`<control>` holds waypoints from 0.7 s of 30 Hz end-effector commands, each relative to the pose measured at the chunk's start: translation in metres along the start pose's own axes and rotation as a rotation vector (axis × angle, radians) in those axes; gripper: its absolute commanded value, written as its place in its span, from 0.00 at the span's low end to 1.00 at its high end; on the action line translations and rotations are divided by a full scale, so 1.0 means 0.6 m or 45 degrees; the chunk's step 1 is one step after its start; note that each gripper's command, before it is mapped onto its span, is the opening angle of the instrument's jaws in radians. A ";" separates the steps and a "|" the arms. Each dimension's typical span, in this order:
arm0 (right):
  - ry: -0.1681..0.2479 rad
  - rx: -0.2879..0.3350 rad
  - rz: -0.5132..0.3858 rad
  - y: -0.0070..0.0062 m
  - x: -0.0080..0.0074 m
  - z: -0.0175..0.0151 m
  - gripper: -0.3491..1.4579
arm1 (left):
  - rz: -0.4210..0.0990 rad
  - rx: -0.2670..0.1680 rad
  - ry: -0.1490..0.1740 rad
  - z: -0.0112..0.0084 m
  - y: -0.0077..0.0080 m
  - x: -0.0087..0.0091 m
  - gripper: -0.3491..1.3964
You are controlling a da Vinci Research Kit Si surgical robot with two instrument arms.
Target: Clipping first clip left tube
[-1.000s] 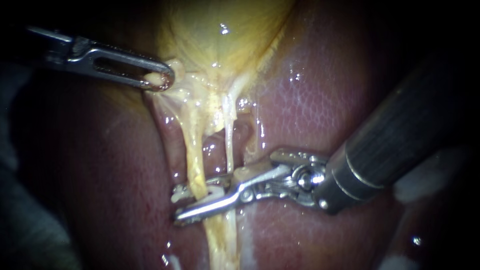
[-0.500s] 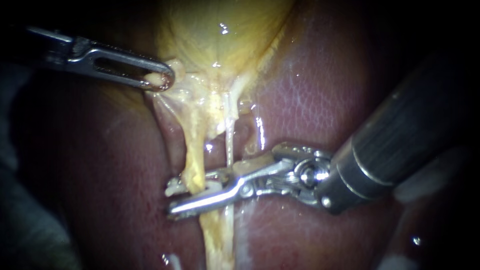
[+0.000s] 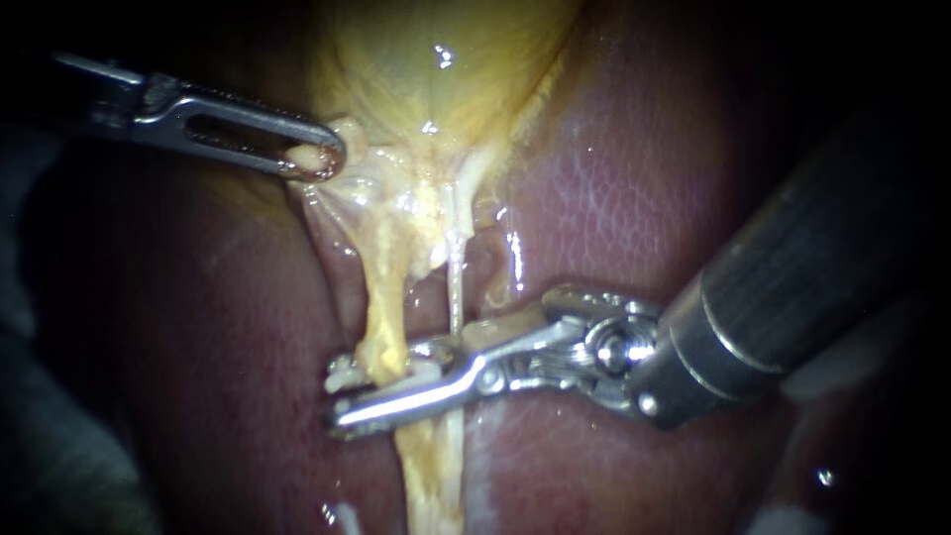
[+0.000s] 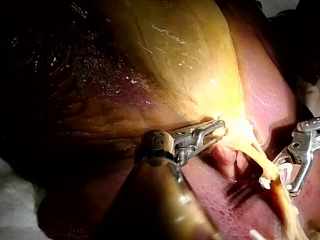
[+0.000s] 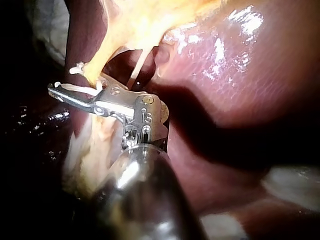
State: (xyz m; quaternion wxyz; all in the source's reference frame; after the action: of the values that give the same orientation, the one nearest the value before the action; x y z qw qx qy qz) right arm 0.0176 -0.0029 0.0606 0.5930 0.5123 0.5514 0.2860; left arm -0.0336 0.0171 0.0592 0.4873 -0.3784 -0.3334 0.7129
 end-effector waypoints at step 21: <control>-0.117 -0.082 -0.091 -0.0005 -0.0014 -0.0009 0.00 | 0.000 0.000 0.000 0.0000 0.0000 0.0000 0.00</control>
State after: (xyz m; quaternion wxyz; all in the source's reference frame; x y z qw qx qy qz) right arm 0.0168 -0.0037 0.0607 0.6443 0.4862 0.5312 0.2577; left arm -0.0336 0.0171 0.0592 0.4872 -0.3784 -0.3335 0.7129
